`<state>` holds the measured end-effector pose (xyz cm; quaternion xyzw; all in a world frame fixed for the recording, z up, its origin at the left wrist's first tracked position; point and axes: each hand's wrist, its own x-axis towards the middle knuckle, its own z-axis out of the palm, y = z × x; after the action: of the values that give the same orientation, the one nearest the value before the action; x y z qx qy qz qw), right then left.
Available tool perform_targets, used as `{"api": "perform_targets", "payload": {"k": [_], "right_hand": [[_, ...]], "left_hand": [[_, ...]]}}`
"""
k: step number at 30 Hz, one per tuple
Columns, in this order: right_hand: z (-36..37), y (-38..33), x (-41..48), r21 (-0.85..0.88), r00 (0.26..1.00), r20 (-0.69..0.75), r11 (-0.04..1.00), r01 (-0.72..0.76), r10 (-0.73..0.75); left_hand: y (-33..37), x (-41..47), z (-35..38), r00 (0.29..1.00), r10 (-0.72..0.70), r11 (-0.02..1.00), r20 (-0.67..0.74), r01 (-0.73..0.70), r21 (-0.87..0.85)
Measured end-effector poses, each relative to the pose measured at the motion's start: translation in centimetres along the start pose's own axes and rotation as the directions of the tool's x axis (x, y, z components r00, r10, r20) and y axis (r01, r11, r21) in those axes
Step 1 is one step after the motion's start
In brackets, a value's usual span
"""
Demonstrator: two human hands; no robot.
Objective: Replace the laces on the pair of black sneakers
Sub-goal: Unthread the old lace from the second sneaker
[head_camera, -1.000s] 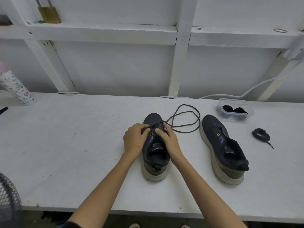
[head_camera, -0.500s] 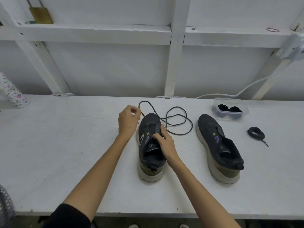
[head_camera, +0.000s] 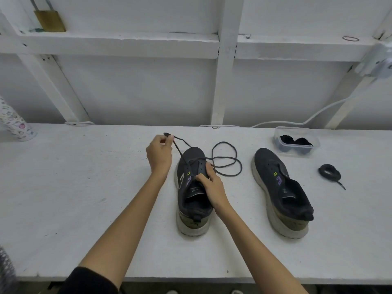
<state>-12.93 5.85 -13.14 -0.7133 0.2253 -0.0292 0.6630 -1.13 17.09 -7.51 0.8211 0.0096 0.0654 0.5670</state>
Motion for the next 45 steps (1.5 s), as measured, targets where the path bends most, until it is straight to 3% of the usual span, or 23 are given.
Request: {"api": "perform_targets", "payload": {"k": [2, 5, 7, 10, 13, 15, 20, 22, 25, 28, 30, 34, 37, 40, 43, 45], "right_hand": [[0.1, 0.1, 0.1, 0.008, 1.000, -0.006, 1.000, 0.003, -0.003], [0.3, 0.4, 0.3, 0.008, 1.000, -0.014, 1.000, 0.008, -0.008], [0.3, 0.6, 0.4, 0.013, 1.000, -0.016, 1.000, -0.002, 0.002], [0.2, 0.4, 0.4, 0.018, 1.000, -0.006, 1.000, -0.001, 0.001], [0.2, 0.6, 0.4, 0.035, 1.000, -0.006, 0.999, -0.013, 0.014], [0.2, 0.7, 0.4, 0.042, 1.000, -0.010, 0.999, -0.013, 0.013], [0.1, -0.2, -0.1, 0.070, 1.000, -0.005, 0.997, -0.010, 0.011], [0.1, -0.3, -0.2, 0.068, 1.000, -0.003, 0.998, -0.007, 0.007], [-0.1, -0.6, -0.5, 0.071, 1.000, 0.008, 0.997, -0.015, 0.014], [-0.2, -0.7, -0.7, 0.079, 0.999, 0.011, 0.996, -0.034, 0.033], [-0.2, -0.6, -0.7, 0.079, 0.999, 0.007, 0.996, -0.035, 0.034], [-0.1, -0.8, -0.8, 0.058, 0.999, 0.003, 0.998, -0.035, 0.035], [-0.1, -1.0, -0.8, 0.051, 1.000, 0.007, 0.998, -0.030, 0.029], [-0.2, -1.1, -0.9, 0.038, 0.999, 0.013, 0.999, -0.033, 0.032], [0.0, -0.9, -0.9, 0.038, 0.999, 0.010, 0.998, -0.052, 0.052], [0.1, -0.7, -0.7, 0.041, 0.998, 0.002, 0.997, -0.058, 0.058]], "left_hand": [[-0.2, 0.3, 0.0, 0.999, -0.026, 1.000, 0.032, 0.025, 0.011], [-1.4, -1.6, 0.4, 0.964, -0.094, 0.981, 0.250, 0.047, 0.187], [-2.5, -2.6, 1.1, 0.943, -0.081, 0.971, 0.323, 0.002, 0.237], [-1.5, -2.0, 1.2, 0.973, 0.005, 0.970, 0.232, -0.061, 0.236], [0.9, -0.1, 0.5, 1.000, 0.007, 1.000, 0.024, -0.008, 0.024], [1.6, 0.5, 0.1, 1.000, -0.002, 0.998, 0.000, 0.002, -0.062], [-1.7, -2.2, 1.1, 0.933, -0.194, 0.981, 0.303, 0.180, 0.073], [-2.9, -2.9, 1.5, 0.918, -0.184, 0.983, 0.352, 0.166, 0.083], [-2.0, -1.7, 1.0, 0.953, -0.072, 0.993, 0.296, 0.041, 0.111], [0.1, 0.2, -0.1, 0.991, -0.051, 0.996, 0.125, 0.060, -0.065], [0.5, 0.6, -0.4, 0.995, -0.055, 0.988, 0.089, 0.067, -0.142], [-2.0, -1.3, 0.4, 0.958, -0.163, 0.984, 0.237, 0.175, -0.032], [-3.7, -2.7, 1.2, 0.952, -0.112, 0.989, 0.283, 0.079, 0.123], [-2.6, -1.7, 1.1, 0.987, -0.026, 0.988, 0.156, 0.002, 0.153], [-0.8, -0.6, 0.5, 0.998, -0.040, 0.999, -0.045, 0.038, -0.034], [-0.6, -0.8, 0.5, 0.997, -0.051, 0.997, -0.054, 0.047, -0.064]]}}
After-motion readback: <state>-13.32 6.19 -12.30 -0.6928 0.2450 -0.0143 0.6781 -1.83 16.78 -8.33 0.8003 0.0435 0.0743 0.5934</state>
